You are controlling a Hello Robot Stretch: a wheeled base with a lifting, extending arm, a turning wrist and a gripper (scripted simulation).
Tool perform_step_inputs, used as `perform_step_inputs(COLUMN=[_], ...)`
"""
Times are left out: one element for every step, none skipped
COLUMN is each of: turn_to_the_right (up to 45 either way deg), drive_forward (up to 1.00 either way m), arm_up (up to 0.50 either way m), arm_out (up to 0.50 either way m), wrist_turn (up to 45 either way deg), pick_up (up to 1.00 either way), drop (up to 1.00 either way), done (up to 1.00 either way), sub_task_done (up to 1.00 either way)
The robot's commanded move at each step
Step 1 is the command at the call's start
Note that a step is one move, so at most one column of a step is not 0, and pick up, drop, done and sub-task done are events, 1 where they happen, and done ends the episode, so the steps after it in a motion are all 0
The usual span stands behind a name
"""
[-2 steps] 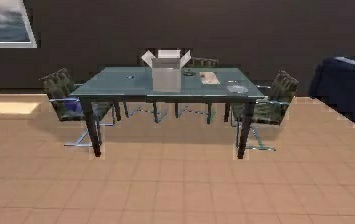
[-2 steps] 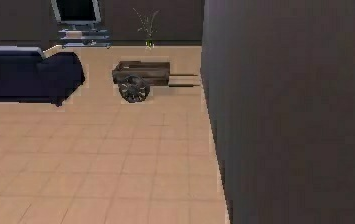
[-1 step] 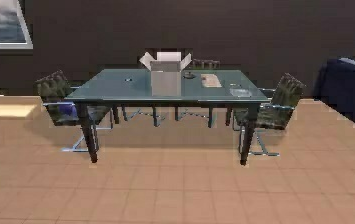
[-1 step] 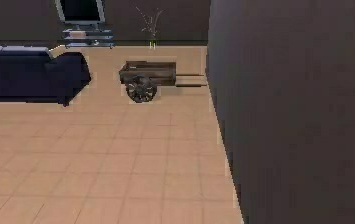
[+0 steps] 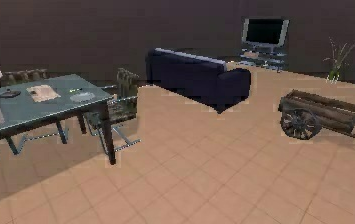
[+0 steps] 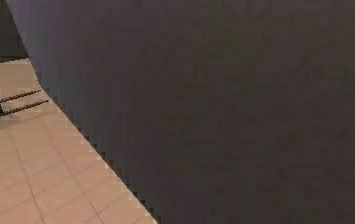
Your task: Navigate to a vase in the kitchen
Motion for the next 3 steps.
perform_step_inputs(turn_to_the_right=[18.0, 0.0, 0.0], drive_forward=[0.00, 1.00, 1.00], arm_up=[0.00, 0.00, 0.00], arm_out=[0.00, 0.00, 0.00], wrist_turn=[0.0, 0.0, 0.0], pick_up=[0.00, 0.00, 0.00], drop=[0.00, 0.00, 0.00], done=[0.00, 0.00, 0.00], sub_task_done=[0.00, 0.00, 0.00])
